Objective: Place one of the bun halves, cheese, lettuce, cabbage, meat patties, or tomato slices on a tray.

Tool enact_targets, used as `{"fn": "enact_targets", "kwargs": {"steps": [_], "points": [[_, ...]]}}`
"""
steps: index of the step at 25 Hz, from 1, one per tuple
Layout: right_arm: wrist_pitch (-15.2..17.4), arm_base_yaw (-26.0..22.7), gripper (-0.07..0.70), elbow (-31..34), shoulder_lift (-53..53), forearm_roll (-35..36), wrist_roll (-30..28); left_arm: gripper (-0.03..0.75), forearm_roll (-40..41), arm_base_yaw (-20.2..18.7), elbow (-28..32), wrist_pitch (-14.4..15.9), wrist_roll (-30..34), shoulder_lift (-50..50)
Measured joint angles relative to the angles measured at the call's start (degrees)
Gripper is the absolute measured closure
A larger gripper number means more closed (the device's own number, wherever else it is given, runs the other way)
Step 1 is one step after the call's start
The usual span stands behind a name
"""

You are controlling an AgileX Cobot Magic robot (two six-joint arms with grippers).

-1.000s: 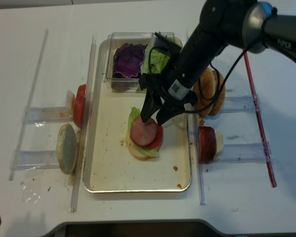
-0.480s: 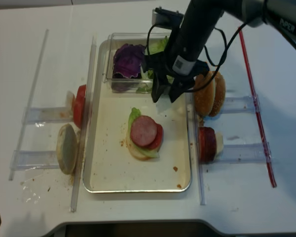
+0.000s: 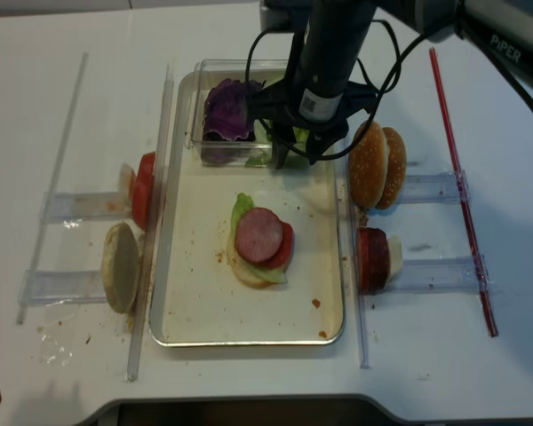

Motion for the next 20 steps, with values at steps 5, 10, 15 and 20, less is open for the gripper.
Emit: {"fn": "enact_targets", "kwargs": {"steps": [5,10,15,20], "points": [[0.2,-0.2,0.227,0.0,-1.8,-4.5,1.7,0.495,0.0,0.0,0.0,0.0,0.0,0.0],[0.4,-4.0,0.227,0.0,-4.2,-4.6,1.8,0.496,0.0,0.0,0.0,0.0,0.0,0.0],[0.4,-9.6,0.227,0.7,-7.7,-6.6,0.7,0.497,0.0,0.0,0.0,0.0,0.0,0.0],[0.6,-17.3,0.227,4.7,-12.3,-8.4,-1.8,0.497,0.0,0.0,0.0,0.0,0.0,0.0]]}}
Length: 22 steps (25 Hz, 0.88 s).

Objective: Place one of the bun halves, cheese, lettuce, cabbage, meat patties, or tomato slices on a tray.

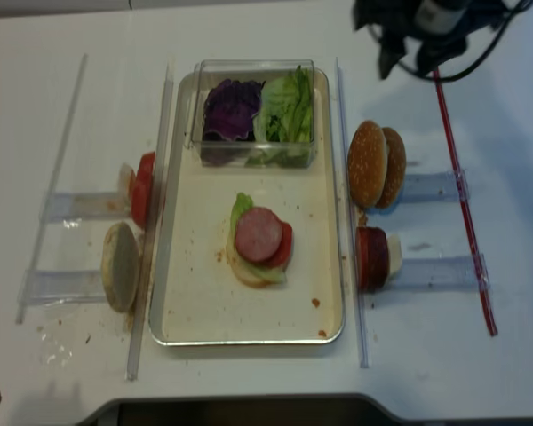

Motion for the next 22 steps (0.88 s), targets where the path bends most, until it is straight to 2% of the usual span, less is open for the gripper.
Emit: {"fn": "enact_targets", "kwargs": {"steps": [4,7,17,22], "points": [[0.1,-6.3,0.227,3.8,-3.4,-0.6,-1.7,0.497,0.0,0.0,0.0,0.0,0.0,0.0],[0.2,-9.0,0.227,5.8,-5.8,-1.3,-3.6,0.497,0.0,0.0,0.0,0.0,0.0,0.0],[0.2,-9.4,0.227,8.0,-9.5,-2.9,-6.5,0.497,0.0,0.0,0.0,0.0,0.0,0.0],[0.2,-9.4,0.227,14.1,-15.2,-2.9,-6.8,0.497,0.0,0.0,0.0,0.0,0.0,0.0]]}}
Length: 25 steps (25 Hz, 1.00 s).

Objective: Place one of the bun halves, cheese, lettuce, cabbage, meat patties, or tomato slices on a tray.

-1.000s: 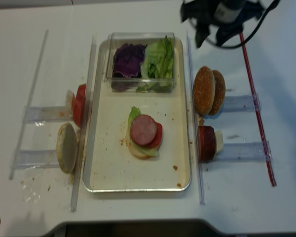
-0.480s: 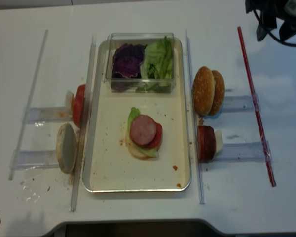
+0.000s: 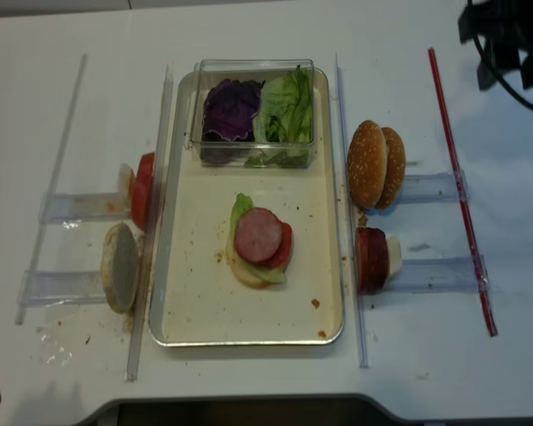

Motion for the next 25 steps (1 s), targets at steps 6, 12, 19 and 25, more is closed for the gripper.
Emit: {"fn": "enact_targets", "kwargs": {"steps": [6,12,19,25], "points": [[0.0,0.0,0.227,10.6,-9.4,-0.5,-0.5,0.497,0.0,0.0,0.0,0.0,0.0,0.0],[0.1,0.0,0.246,20.7,-20.4,0.0,-1.4,0.497,0.0,0.0,0.0,0.0,0.0,0.0],[0.4,0.0,0.301,29.4,-34.3,0.2,-3.4,0.497,0.0,0.0,0.0,0.0,0.0,0.0],[0.9,0.0,0.311,33.6,-45.7,0.3,-4.4,0.498,0.0,0.0,0.0,0.0,0.0,0.0]]}}
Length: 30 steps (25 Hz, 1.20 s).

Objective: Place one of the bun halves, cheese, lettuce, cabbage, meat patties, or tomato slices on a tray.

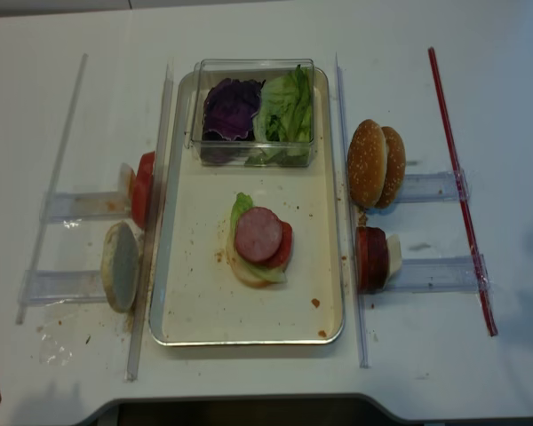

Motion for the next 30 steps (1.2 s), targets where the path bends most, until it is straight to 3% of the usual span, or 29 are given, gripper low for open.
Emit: {"fn": "enact_targets", "kwargs": {"steps": [16,22,30], "points": [[0.4,0.0,0.389,15.1,-25.9,0.3,-2.4,0.5,0.0,0.0,0.0,0.0,0.0,0.0],[-4.3,-0.1,0.421,17.8,-31.3,0.3,-3.2,0.501,0.0,0.0,0.0,0.0,0.0,0.0],[-5.6,-0.1,0.47,18.6,-36.9,0.4,-3.7,0.501,0.1,0.0,0.0,0.0,0.0,0.0]]}}
